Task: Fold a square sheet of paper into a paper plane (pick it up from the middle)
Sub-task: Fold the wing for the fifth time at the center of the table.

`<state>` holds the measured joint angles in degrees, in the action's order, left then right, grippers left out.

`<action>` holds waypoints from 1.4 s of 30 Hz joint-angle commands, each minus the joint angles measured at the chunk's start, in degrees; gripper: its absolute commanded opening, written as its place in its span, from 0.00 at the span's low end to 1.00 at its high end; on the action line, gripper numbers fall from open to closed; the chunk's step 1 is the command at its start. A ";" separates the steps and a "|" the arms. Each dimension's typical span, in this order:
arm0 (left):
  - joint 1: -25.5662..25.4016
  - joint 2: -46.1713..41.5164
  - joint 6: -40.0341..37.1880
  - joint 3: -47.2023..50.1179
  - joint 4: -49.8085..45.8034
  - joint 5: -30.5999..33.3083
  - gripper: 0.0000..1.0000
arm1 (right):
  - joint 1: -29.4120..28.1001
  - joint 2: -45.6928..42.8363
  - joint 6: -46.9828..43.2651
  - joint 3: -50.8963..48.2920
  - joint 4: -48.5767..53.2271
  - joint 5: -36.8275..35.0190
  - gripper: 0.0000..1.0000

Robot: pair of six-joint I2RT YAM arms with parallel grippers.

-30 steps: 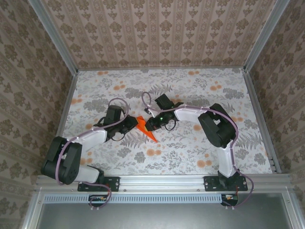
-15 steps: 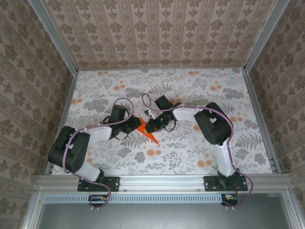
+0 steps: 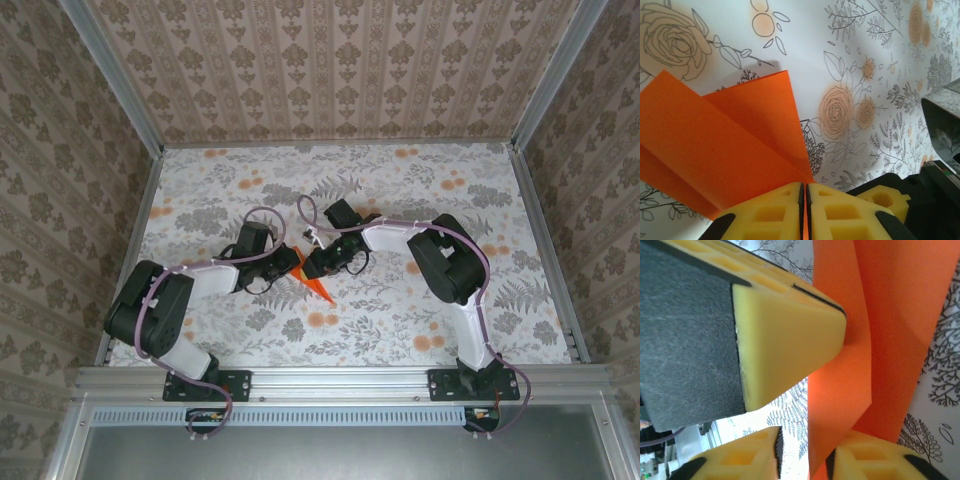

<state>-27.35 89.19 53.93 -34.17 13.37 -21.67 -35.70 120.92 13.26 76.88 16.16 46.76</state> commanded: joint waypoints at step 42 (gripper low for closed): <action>0.29 -1.04 -1.20 -0.36 -1.10 1.33 0.13 | -5.07 -8.37 -9.01 -9.70 -3.68 -16.79 0.25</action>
<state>-27.33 89.52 53.93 -34.17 13.23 -20.75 -40.47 111.50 6.24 65.98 11.84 30.20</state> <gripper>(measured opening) 0.125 0.248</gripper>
